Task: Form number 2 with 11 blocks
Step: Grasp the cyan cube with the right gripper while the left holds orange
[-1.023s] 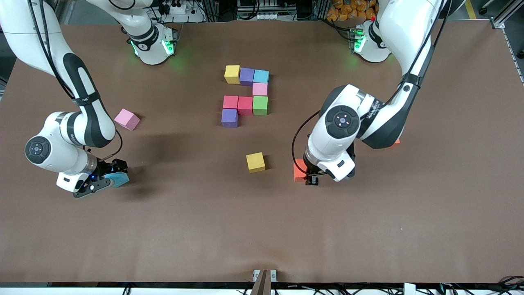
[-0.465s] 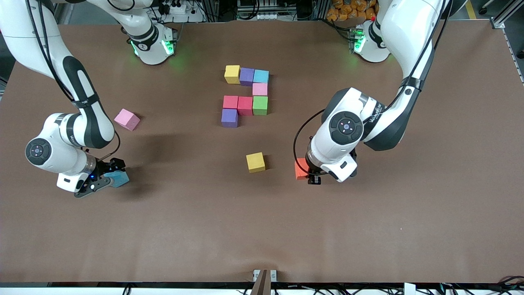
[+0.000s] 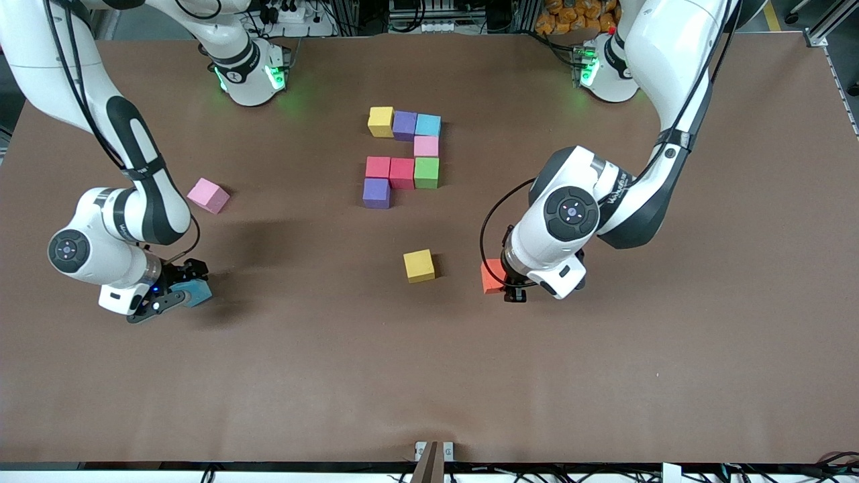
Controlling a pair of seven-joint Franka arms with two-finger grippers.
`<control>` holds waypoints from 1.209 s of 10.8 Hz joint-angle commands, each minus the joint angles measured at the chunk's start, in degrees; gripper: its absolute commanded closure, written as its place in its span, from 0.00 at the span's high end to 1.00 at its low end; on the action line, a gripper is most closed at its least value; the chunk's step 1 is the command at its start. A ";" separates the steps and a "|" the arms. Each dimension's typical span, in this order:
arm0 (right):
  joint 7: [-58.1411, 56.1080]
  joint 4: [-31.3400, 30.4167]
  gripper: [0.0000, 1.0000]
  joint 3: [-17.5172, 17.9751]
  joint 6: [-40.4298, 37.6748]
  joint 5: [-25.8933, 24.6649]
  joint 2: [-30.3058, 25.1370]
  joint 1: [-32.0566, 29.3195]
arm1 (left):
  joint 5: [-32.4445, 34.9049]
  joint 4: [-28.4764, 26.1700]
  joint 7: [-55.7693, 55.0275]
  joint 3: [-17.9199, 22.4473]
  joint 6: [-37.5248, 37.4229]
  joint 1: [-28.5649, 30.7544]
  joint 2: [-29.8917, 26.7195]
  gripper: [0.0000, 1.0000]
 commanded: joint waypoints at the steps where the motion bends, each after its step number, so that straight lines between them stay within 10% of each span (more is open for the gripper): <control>1: 0.47 2.12 0.82 0.77 0.54 -0.81 2.26 -0.67 | -1.43 -0.51 -0.94 -0.32 -0.40 0.41 -1.10 0.00; 4: 3.81 2.91 0.25 0.77 0.10 -0.38 2.09 -0.41 | -1.16 -0.43 -1.38 -0.15 -0.40 0.67 -1.10 0.00; 13: 41.47 -9.55 0.33 0.60 0.36 12.37 -13.20 23.37 | -0.72 -0.25 3.01 -0.15 -0.48 5.41 -1.62 0.00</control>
